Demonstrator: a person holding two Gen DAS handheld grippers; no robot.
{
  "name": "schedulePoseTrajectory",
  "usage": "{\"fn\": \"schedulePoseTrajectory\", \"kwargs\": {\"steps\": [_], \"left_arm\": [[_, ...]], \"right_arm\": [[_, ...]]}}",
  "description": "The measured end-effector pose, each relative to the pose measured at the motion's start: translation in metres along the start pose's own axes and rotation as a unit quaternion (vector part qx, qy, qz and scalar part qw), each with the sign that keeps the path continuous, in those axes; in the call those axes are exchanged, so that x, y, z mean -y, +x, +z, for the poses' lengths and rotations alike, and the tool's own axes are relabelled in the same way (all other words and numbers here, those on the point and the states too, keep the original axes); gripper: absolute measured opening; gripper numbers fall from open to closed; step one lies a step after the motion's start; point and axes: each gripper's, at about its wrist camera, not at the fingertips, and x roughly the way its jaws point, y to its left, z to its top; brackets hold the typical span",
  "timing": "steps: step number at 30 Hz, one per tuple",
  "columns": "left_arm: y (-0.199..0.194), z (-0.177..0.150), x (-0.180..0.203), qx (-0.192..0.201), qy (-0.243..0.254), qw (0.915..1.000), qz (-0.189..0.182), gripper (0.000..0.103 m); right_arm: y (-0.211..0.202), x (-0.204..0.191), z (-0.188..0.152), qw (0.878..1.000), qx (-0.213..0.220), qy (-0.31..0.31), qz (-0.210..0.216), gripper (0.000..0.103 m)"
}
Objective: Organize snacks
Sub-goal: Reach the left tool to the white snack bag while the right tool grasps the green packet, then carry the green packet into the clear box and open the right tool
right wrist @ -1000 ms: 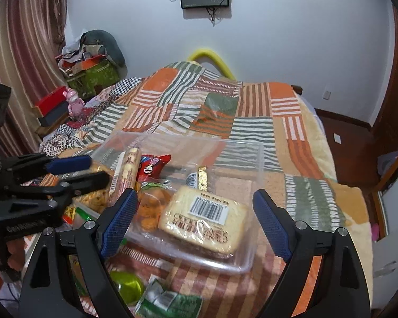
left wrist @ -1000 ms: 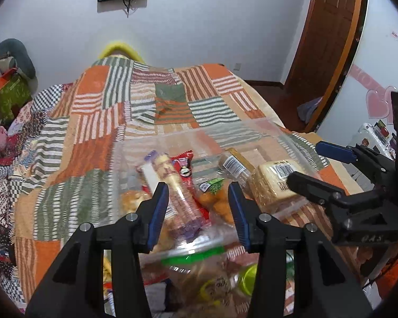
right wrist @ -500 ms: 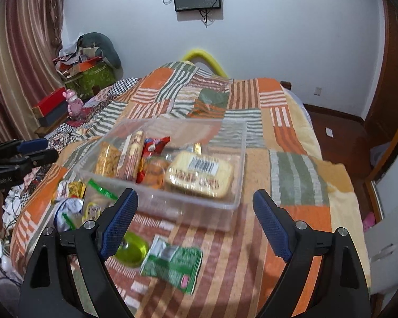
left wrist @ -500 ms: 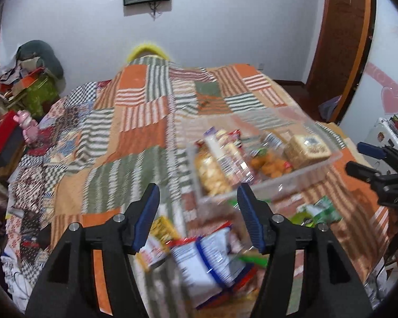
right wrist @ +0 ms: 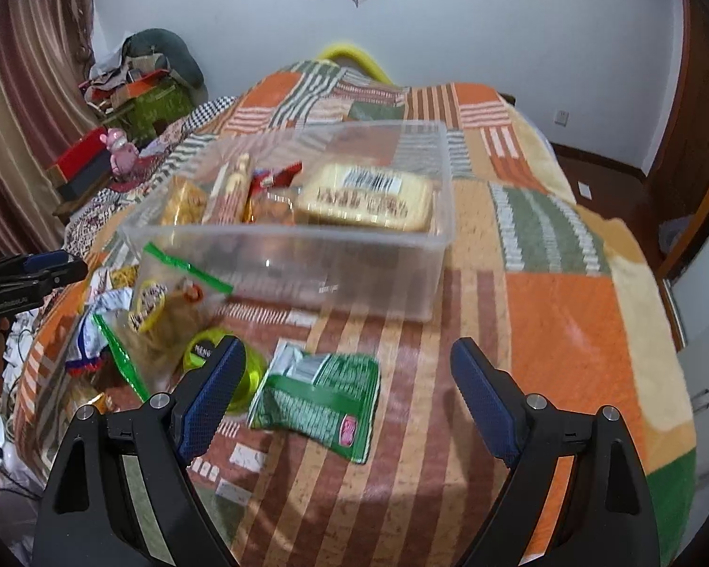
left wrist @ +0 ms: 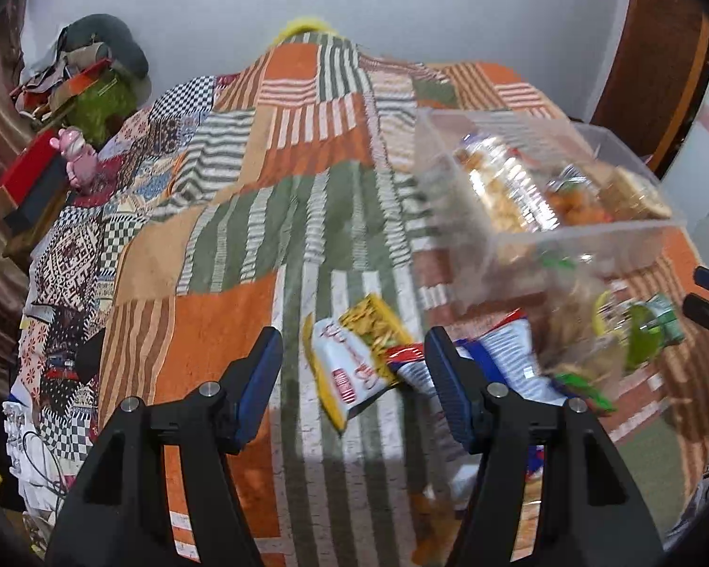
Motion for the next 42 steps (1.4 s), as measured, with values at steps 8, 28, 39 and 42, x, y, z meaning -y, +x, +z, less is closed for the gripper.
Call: {"fn": "schedulePoseTrajectory", "kwargs": {"steps": [8,28,39,42], "left_arm": [[0.026,-0.010,-0.009,-0.012,-0.010,0.9999,0.003,0.062],[0.036,-0.009,-0.018,-0.016,-0.047,0.9980,-0.039,0.028],[-0.023,-0.006,-0.018,0.037,-0.027,0.9989,-0.010,0.020],[-0.037,-0.001,-0.015,0.051,-0.024,0.9983,-0.010,0.020]], "right_arm": [[0.015,0.000,-0.009,0.999,-0.034,0.008,0.013,0.087],[0.024,-0.009,-0.013,0.998,-0.056,-0.008,0.025,0.044],[-0.008,-0.004,-0.006,1.000,-0.014,-0.003,0.021,0.042],[-0.018,-0.001,-0.003,1.000,0.001,-0.005,0.018,0.042]]}}
